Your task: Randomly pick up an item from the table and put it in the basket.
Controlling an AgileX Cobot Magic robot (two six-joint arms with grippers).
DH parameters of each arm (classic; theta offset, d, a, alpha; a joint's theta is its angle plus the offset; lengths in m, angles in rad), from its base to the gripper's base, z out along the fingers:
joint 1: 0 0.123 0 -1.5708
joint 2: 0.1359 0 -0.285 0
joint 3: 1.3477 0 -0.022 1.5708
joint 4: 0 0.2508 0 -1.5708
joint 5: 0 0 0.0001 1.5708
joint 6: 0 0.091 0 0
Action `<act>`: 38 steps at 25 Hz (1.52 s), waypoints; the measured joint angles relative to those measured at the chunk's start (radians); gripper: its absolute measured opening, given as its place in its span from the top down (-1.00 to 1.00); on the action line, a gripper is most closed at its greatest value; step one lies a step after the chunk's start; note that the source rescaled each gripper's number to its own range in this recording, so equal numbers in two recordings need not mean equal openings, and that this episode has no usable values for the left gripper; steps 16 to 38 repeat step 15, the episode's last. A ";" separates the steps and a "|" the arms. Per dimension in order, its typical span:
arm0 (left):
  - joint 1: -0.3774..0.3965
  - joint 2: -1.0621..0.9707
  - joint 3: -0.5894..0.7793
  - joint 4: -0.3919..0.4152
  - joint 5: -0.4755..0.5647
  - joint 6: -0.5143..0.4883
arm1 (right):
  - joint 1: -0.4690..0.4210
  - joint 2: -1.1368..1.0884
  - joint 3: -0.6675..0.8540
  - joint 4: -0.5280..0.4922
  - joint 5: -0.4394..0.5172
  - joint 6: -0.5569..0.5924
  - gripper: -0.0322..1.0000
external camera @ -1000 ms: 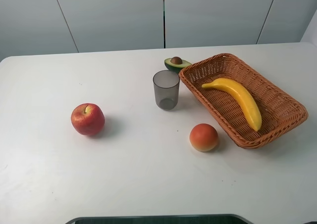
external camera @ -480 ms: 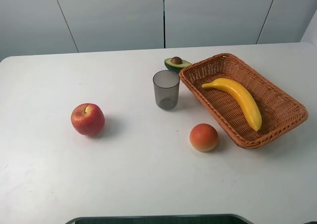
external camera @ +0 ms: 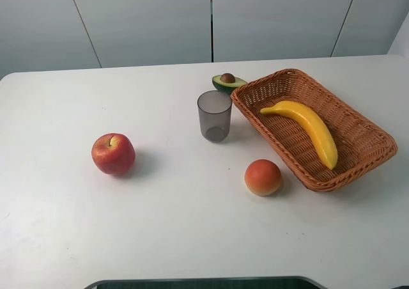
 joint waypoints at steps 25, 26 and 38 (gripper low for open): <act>0.000 0.000 0.000 0.000 0.000 0.000 | 0.000 0.000 0.000 0.002 0.000 0.000 -1.00; 0.000 0.000 0.000 0.000 0.000 0.000 | 0.000 0.000 0.000 0.002 0.000 0.000 -1.00; 0.000 0.000 0.000 0.000 0.000 0.000 | 0.000 0.000 0.000 0.002 0.000 0.000 -1.00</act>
